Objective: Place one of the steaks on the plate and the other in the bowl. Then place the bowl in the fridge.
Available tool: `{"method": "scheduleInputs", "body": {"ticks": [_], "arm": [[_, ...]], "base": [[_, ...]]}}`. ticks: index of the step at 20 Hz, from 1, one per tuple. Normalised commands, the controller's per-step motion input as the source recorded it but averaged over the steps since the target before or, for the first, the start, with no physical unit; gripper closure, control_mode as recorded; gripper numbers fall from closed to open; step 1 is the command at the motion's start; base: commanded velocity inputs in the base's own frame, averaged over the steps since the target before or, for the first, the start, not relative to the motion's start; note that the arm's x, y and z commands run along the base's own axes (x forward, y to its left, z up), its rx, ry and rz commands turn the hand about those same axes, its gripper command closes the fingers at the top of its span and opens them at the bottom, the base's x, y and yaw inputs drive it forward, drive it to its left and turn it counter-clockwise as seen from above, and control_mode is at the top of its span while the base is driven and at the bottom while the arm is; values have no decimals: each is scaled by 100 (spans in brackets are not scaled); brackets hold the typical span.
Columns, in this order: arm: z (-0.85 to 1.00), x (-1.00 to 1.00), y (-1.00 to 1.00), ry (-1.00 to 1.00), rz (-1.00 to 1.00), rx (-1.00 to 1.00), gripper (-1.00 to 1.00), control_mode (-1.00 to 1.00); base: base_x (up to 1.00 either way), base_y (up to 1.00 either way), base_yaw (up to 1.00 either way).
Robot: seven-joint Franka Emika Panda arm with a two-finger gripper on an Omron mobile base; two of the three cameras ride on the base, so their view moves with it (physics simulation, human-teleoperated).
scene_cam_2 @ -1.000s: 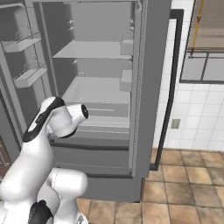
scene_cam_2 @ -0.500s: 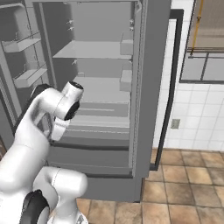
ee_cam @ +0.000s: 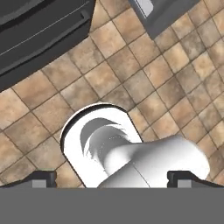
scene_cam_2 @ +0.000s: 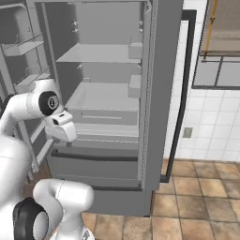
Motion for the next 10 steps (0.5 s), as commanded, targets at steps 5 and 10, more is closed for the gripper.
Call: {"method": "scheduleInputs", "body": {"ticks": [5, 10], "arm": [[26, -43, -23, -19, 68, 4, -100, -100], [6, 8, -13, 14, 16, 20, -100, -100]], "base": [[0, 0, 0], [0, 0, 0]]}}
